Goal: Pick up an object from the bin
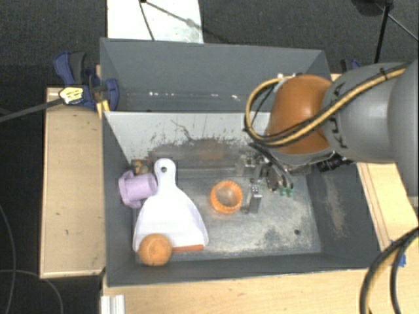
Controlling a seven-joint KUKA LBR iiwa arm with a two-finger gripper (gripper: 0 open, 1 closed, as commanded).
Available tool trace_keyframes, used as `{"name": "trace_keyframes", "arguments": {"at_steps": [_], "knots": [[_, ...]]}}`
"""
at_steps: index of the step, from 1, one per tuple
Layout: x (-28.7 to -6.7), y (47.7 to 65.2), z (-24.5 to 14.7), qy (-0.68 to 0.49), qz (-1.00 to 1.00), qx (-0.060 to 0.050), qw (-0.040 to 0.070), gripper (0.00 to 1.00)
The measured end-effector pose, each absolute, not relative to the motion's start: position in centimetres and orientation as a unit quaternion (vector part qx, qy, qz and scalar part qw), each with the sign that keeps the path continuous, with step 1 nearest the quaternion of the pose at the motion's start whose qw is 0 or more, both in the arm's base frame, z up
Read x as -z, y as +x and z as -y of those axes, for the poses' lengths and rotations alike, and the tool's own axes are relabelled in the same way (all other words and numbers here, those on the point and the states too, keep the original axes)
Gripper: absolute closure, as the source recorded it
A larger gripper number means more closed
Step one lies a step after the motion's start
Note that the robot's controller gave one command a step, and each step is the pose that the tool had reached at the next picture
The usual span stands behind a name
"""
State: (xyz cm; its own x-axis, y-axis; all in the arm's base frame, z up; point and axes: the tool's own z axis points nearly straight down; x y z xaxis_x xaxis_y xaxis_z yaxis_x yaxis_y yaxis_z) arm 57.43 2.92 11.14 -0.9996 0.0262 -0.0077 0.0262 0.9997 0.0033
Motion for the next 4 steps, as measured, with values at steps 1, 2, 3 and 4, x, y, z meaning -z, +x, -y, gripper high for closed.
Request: {"name": "trace_keyframes", "arguments": {"at_steps": [1, 2, 3, 4], "knots": [[-8.9, 57.2, -4.9, -0.028, -1.0, 0.0, 0.002, 0.0], [-7.2, 58.4, -7.3, 0.096, -0.995, -0.001, 0.003, 1.0], [-7.2, 58.4, -7.3, 0.094, -0.996, -0.001, 0.003, 1.0], [-7.2, 58.4, -7.3, 0.094, -0.996, -0.001, 0.003, 1.0]]}}
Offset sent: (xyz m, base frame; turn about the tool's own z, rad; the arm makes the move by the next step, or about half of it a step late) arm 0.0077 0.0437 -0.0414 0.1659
